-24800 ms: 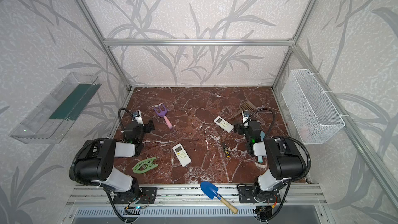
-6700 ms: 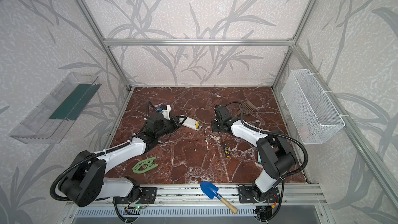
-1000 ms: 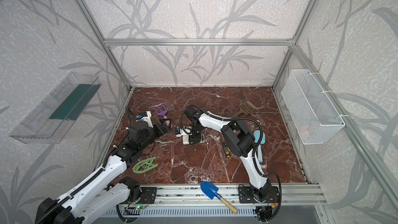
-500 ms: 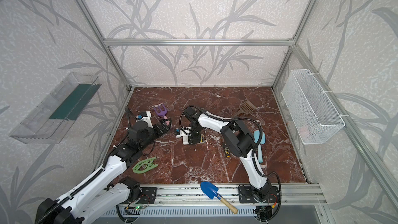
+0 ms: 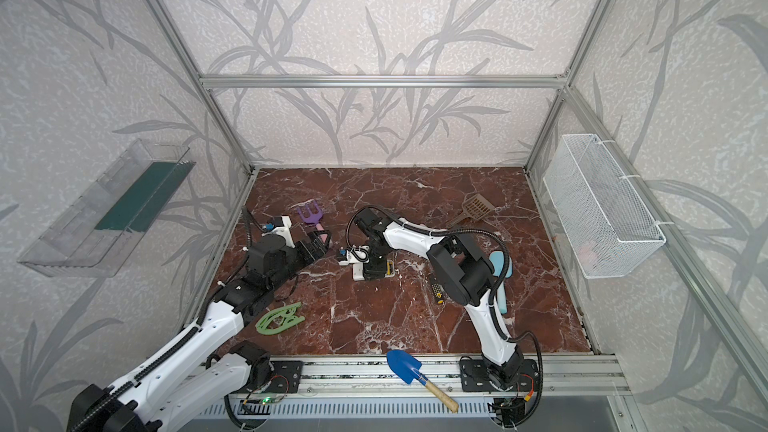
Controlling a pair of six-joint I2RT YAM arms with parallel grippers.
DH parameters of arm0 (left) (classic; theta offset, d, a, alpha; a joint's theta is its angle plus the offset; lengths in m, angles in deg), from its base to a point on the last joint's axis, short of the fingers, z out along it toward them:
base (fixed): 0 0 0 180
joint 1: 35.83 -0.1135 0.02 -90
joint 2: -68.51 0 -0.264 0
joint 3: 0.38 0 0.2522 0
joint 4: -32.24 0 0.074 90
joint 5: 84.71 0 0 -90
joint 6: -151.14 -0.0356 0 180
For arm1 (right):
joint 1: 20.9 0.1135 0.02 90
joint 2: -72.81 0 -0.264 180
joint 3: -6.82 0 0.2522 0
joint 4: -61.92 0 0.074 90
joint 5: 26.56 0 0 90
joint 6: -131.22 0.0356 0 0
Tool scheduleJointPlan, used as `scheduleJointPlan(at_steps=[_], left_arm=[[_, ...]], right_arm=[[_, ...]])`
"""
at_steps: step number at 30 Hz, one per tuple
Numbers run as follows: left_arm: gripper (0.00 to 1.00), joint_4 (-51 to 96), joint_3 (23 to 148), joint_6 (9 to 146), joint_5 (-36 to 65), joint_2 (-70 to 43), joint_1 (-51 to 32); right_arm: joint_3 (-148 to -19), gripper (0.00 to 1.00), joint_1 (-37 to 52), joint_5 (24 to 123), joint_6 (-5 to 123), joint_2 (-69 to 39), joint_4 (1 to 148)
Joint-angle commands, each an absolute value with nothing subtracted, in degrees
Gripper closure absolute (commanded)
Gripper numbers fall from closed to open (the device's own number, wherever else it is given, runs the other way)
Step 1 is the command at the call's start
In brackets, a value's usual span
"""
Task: Unload the batteries from the remote control
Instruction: 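Set the remote body on the table and open the right gripper, then grasp the black-and-yellow screwdriver handle with the right gripper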
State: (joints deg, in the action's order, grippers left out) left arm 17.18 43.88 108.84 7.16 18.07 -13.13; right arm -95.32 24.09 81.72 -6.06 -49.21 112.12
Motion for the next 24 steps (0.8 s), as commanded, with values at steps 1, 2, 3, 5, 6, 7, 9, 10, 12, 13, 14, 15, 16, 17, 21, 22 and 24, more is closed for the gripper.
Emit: scheduleJointPlan(at_steps=[1,2,3,5,6,7,9,10,12,13,14,15,16,17,21,22,24], left_arm=[[0.0,14.91,44.66,107.21,5.46,18.85,-13.51],[0.0,14.79,44.75,107.11,5.61,18.72,-13.51],[0.0,14.79,44.89,107.02,5.7,18.67,-13.51],[0.0,15.07,44.84,107.02,5.97,18.54,-13.51],[0.01,15.29,44.83,107.02,6.09,18.37,-13.52],[0.0,15.47,44.93,107.02,6.36,18.2,-13.51],[0.01,15.83,45.19,106.69,6.82,17.76,-13.51],[0.01,15.93,45.49,106.54,7.04,17.41,-13.51],[0.01,15.87,46.34,105.99,7.62,16.57,-13.52],[0.02,15.31,47.03,105.68,8.04,16.0,-13.51],[0.02,14.83,47.68,105.33,8.56,15.51,-13.46],[0.02,14.53,48.35,104.98,9.32,14.97,-13.43],[0.02,14.44,48.91,104.76,10.06,14.37,-13.44],[0.03,14.44,49.34,104.6,10.88,13.94,-13.42],[0.02,14.43,51.2,103.85,14.07,11.69,-13.33],[0.02,14.56,51.47,103.85,14.63,11.12,-13.33],[0.02,15.66,51.7,104.09,15.83,9.93,-13.24]], right_arm=[[-92.67,0.34,23.63,82.96,-3.25,-42.9,109.28],[-91.88,0.34,23.42,83.1,-2.6,-41.8,108.56],[-90.88,0.34,23.22,83.32,-1.94,-40.46,107.83],[-88.86,0.34,22.81,83.74,-0.19,-37.96,106.18],[-87.68,0.34,22.55,83.74,1.46,-36.47,104.88],[-86.46,0.34,22.28,83.74,3.33,-34.82,103.55],[-83.73,0.34,21.67,84.15,7.2,-31.67,100.45],[-82.43,0.34,21.56,82.61,10.74,-30.01,98.62],[-80.8,0.34,21.16,80.01,18.29,-27.09,97.25],[-79.66,0.34,20.99,76.8,22.9,-25.49,97.03],[-78.66,0.34,20.66,75.05,26.61,-24.32,96.98],[-76.7,0.33,20.21,72.87,31.59,-21.59,97.05],[-75.12,0.33,20.02,70.04,35.84,-19.93,97.15],[-73.4,0.33,19.89,67.72,39.02,-18.26,97.57],[-65.26,0.34,19.24,56.53,49.71,-10.78,101.43],[-63.14,0.34,18.74,54.98,52.55,-8.91,102.62],[-58.89,0.34,17.04,55.78,56.71,-5.77,103.31]])
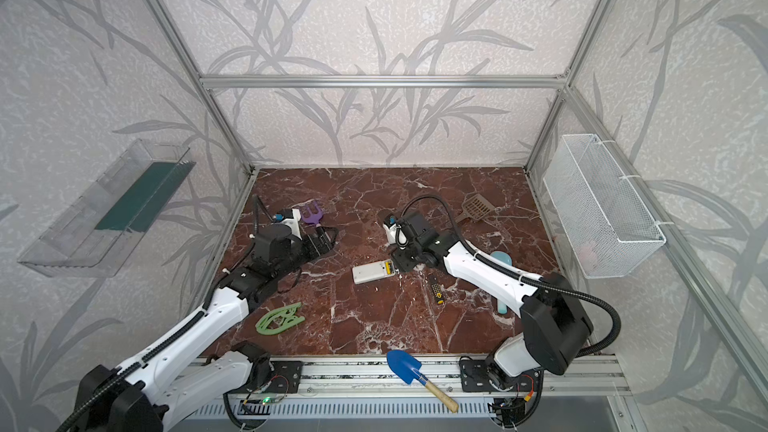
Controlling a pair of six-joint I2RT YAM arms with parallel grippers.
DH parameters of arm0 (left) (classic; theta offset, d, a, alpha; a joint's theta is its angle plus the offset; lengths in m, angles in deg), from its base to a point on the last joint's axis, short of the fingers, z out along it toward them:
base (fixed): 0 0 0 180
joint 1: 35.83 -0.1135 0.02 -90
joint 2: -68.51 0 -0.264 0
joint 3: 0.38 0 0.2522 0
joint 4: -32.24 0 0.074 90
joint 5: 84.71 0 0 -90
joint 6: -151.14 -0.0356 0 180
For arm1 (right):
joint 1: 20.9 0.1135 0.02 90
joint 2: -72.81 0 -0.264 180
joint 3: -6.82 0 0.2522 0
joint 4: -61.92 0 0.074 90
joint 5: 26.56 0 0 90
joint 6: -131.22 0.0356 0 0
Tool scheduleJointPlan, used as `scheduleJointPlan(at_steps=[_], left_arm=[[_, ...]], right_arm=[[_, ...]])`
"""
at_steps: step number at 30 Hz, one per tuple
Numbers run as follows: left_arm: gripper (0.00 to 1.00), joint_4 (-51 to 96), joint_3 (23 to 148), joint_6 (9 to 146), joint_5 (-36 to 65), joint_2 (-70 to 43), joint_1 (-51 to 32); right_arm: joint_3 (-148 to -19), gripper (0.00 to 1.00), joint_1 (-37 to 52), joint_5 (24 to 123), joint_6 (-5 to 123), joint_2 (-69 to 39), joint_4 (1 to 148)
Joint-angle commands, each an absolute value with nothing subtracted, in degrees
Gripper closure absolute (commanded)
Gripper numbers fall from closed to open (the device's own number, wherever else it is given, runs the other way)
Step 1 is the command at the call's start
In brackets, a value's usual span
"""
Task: Unload the batteries from the remote control
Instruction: 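Grasp the black-and-yellow screwdriver handle with the right gripper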
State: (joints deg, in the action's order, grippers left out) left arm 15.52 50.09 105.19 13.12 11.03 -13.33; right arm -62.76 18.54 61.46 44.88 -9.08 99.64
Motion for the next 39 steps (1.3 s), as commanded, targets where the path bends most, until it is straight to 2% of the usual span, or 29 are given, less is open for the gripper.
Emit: scheduleJointPlan(at_steps=[1,8,19,29,34,39], left_arm=[[0.02,16.52,51.6,104.43,16.45,9.36,-13.16],[0.03,19.7,51.72,105.87,18.05,5.34,-11.64],[0.04,22.07,52.66,107.4,16.92,0.73,-8.72],[0.04,21.95,53.81,108.76,16.9,-2.9,-7.97],[0.05,22.26,53.83,108.86,17.01,-3.35,-7.85],[0.05,22.26,54.58,108.69,18.02,-3.48,-7.51]], right_arm=[[-56.5,0.34,16.17,55.88,59.02,-4.29,103.38],[-44.54,0.38,13.4,55.9,64.87,1.63,99.62],[-39.52,0.46,13.25,60.89,65.82,-2.6,93.01],[-39.64,0.7,13.36,61.31,65.44,-4.31,92.37],[-40.03,0.89,14.54,61.5,63.84,-4.41,92.37],[-41.8,0.95,20.2,58.15,59.13,-2.34,92.77]])
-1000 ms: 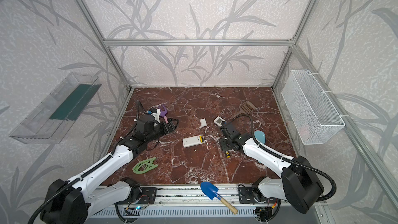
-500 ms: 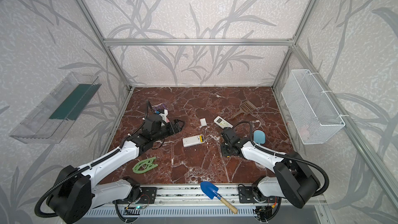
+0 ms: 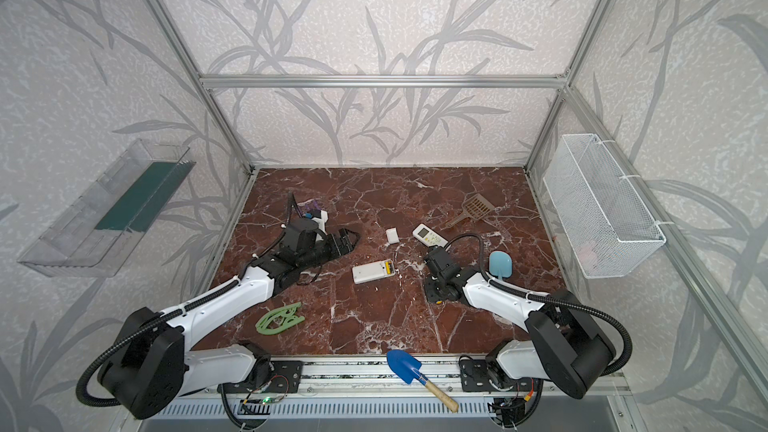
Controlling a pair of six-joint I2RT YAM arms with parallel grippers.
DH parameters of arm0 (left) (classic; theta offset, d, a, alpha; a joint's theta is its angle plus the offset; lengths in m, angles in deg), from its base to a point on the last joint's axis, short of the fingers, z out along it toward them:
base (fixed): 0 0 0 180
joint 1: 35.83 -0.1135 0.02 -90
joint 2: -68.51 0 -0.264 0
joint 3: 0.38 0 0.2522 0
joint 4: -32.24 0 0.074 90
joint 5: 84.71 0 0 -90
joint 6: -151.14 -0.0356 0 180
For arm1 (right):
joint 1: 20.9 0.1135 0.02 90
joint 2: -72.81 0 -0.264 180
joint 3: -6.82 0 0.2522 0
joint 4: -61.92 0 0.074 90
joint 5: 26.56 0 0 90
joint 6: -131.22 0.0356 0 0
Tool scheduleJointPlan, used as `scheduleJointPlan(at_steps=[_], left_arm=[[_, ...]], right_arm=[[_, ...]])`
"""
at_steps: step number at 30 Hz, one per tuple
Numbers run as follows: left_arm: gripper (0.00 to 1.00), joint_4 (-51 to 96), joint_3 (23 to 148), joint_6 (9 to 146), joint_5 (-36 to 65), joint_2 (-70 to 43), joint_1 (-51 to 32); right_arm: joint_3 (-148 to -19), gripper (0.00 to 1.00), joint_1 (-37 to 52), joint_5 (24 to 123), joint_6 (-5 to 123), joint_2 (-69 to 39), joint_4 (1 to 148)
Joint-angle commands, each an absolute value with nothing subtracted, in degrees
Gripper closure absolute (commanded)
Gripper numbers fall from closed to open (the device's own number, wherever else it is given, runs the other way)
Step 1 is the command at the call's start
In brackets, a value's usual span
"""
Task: Unload the batteries from the remote control
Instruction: 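Grasp the black-and-yellow screwdriver handle with the right gripper, then lift the screwdriver toward the remote's batteries while the left gripper moves toward the remote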
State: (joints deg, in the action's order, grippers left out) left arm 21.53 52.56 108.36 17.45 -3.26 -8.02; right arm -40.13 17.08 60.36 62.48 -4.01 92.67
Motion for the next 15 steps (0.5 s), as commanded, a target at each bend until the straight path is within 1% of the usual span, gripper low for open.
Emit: scheduleJointPlan(at_steps=[1,5,11,15], left_arm=[[0.06,22.26,54.76,108.75,18.19,-3.49,-7.21],[0.1,22.33,55.61,109.68,17.44,-3.91,-5.11],[0.19,23.89,57.18,111.54,15.74,-4.38,-2.4],[0.25,29.38,56.38,114.39,15.25,-4.78,-1.53]], right_arm=[[-42.28,0.95,21.37,57.24,58.24,-1.56,92.66],[-44.47,0.96,24.76,54.46,54.24,1.7,91.73],[-48.48,0.97,27.22,52.72,49.41,3.54,91.61],[-51.57,0.97,28.67,51.57,47.45,3.66,91.23]])
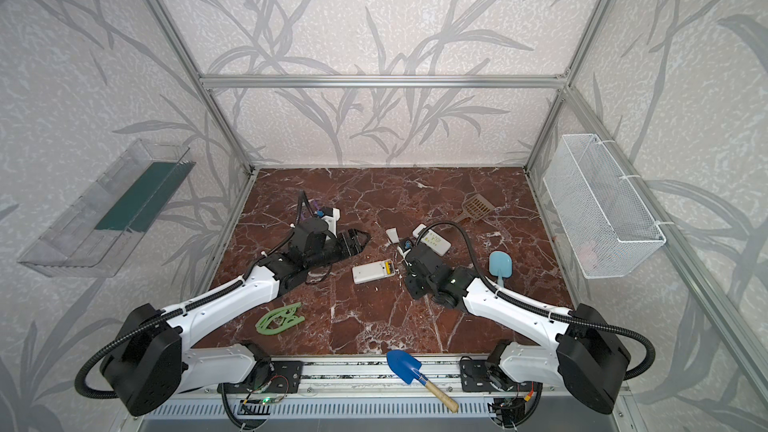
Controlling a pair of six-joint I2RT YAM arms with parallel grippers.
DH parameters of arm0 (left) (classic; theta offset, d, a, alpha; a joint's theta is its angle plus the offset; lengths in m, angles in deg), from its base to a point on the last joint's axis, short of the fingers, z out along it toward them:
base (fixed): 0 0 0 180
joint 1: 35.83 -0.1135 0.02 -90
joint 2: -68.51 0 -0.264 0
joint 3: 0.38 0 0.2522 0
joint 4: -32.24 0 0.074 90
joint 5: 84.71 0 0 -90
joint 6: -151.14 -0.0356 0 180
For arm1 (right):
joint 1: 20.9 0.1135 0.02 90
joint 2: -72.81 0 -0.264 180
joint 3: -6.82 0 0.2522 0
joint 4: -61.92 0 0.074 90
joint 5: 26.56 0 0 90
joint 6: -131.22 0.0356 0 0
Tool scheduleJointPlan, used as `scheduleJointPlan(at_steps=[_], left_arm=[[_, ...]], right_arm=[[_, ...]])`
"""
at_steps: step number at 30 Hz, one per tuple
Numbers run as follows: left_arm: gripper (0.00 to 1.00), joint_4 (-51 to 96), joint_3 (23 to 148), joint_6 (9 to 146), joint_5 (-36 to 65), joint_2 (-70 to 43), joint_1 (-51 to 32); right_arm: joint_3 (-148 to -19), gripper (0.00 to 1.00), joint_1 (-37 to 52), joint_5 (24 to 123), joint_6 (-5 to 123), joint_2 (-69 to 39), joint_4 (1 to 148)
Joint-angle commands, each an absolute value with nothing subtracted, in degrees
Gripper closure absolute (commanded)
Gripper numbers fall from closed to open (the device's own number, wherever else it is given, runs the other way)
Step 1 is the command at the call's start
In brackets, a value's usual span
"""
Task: Unload the batteries from the remote control
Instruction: 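Lift the screwdriver toward the remote's batteries while the left gripper moves toward the remote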
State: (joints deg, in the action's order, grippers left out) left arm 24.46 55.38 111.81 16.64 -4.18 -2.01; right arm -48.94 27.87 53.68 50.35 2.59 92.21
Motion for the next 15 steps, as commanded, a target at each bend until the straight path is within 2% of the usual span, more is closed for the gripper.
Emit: scheduleJointPlan(at_steps=[1,15], left_arm=[[0.27,31.15,56.19,114.98,15.21,-5.07,-1.27],[0.41,48.99,53.22,120.64,11.46,-9.81,1.83]], right_arm=[[-52.25,0.97,28.63,51.63,47.47,3.57,90.99],[-61.48,0.97,28.83,54.93,48.22,-0.12,91.58]])
